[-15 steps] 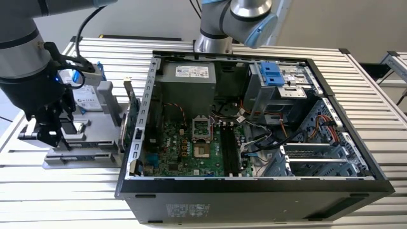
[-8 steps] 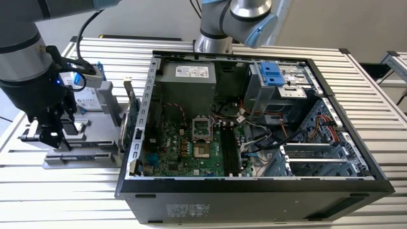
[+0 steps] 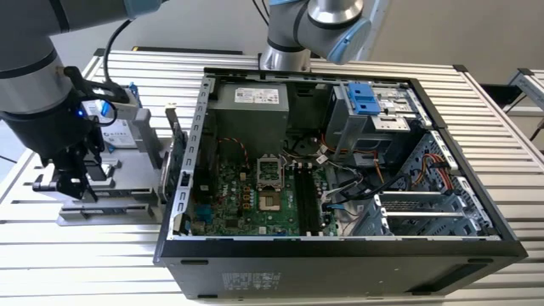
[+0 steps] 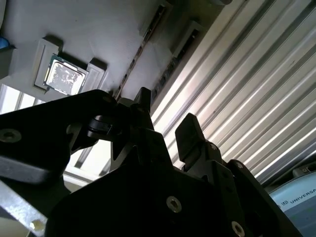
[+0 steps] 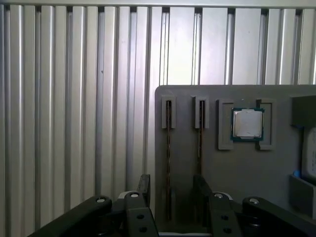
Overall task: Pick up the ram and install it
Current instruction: 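Pick up the ram and move it above insertion slot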
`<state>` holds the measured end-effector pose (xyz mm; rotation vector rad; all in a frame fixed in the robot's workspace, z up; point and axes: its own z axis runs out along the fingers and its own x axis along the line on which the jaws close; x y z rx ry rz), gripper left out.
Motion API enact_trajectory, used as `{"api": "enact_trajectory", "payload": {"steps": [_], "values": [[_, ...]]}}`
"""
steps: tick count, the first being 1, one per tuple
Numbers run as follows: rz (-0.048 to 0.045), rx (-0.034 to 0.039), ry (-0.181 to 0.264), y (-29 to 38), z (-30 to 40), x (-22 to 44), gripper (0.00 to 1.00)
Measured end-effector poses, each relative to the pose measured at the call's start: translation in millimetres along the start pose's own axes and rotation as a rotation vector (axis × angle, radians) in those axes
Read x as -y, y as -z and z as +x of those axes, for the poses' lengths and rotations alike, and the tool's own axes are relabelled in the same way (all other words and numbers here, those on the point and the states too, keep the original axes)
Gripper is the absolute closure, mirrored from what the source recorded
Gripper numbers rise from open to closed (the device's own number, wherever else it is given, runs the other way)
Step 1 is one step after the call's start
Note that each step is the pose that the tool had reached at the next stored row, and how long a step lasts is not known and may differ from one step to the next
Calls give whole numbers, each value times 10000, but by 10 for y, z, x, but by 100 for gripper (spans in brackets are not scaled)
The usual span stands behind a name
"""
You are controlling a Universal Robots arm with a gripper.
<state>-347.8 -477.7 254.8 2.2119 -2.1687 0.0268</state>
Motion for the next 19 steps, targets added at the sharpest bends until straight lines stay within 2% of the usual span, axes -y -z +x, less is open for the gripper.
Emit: {"api": "enact_trajectory", "payload": {"steps": [14, 19], "values": [[-1, -1, 1, -162, -13, 3, 0], [-24, -71, 3, -214, -15, 4, 0]]}}
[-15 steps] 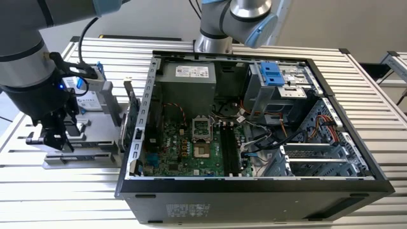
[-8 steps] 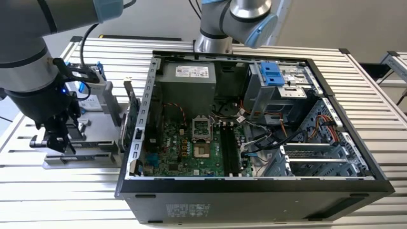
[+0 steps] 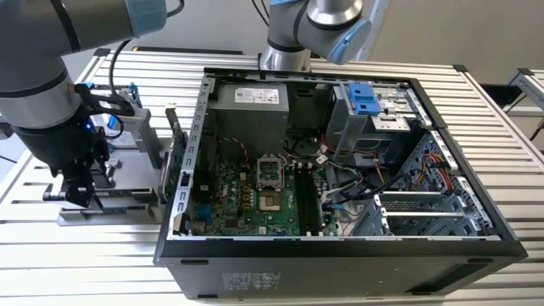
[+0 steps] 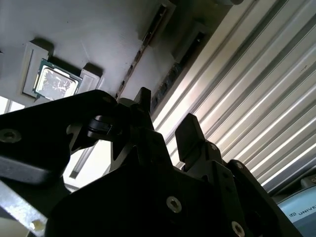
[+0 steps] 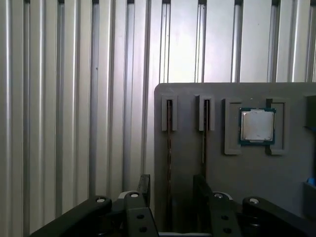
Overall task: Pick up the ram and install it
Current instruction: 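Pick up the ram and move it above insertion slot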
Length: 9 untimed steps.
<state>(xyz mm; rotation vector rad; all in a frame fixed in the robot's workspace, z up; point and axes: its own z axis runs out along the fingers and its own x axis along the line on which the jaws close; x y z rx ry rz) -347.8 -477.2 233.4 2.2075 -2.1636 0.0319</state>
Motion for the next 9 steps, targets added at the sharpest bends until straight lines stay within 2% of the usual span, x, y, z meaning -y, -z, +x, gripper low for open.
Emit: {"api": "enact_trajectory", "payload": {"steps": [9], "values": [[-80, -49, 2, -94, -1, 4, 0]]}}
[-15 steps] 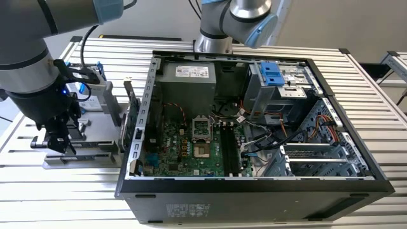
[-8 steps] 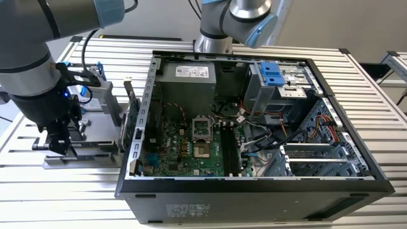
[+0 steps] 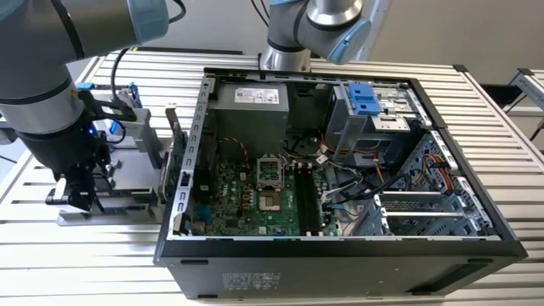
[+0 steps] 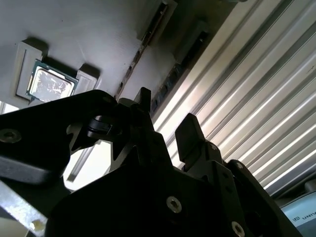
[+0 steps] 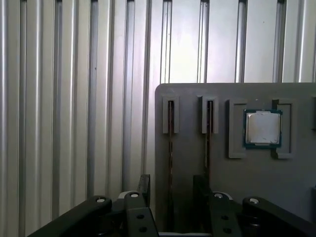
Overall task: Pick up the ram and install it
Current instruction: 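Pick up the ram and move it above insertion slot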
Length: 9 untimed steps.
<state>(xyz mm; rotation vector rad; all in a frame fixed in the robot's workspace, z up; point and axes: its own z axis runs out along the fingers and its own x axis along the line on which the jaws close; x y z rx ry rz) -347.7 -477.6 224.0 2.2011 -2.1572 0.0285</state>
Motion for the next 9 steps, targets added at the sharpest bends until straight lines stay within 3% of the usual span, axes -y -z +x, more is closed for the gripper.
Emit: {"api": "enact_trajectory", "payload": {"steps": [9], "values": [[-104, -20, 5, -110, -5, 7, 0]]}}
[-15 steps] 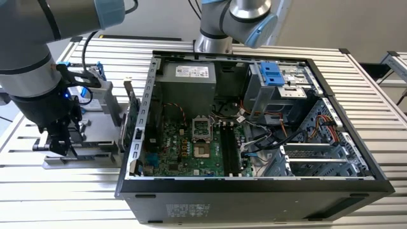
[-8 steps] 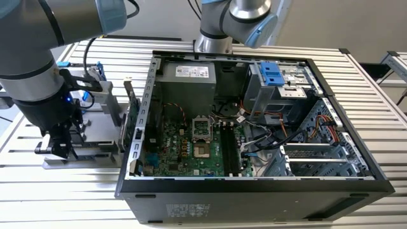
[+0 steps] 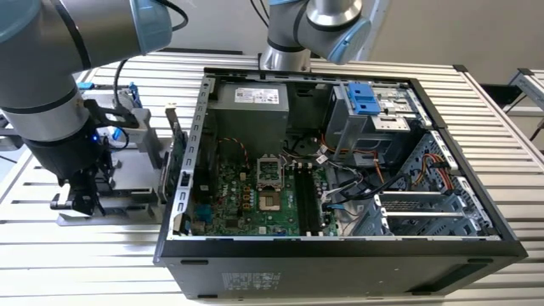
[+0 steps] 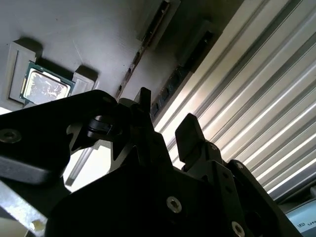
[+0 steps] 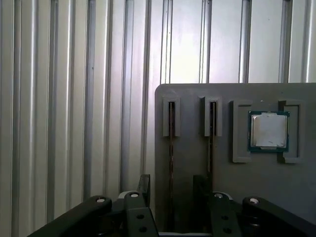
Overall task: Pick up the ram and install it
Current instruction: 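Pick up the ram and move it above insertion slot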
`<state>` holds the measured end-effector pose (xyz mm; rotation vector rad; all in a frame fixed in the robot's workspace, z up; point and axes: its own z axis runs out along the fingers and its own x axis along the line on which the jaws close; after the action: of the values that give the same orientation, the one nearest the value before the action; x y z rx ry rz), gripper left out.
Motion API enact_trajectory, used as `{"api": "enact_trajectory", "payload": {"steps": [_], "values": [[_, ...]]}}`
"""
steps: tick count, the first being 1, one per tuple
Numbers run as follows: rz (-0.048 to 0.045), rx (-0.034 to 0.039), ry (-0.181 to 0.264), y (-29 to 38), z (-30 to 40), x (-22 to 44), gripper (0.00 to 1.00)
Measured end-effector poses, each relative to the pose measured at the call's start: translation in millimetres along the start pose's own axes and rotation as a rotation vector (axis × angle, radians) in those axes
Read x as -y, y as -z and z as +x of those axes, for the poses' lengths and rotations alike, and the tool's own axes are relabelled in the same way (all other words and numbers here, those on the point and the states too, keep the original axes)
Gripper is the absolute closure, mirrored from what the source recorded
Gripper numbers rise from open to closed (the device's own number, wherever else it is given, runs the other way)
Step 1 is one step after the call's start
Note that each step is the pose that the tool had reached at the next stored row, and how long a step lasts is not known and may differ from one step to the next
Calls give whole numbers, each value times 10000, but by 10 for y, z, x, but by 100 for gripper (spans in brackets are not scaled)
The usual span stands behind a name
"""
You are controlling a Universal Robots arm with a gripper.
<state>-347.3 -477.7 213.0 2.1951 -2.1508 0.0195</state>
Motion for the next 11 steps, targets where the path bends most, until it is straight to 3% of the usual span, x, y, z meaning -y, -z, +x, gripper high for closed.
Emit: {"api": "enact_trajectory", "payload": {"steps": [11], "values": [[-100, 2, 6, -135, -7, 9, 0]]}}
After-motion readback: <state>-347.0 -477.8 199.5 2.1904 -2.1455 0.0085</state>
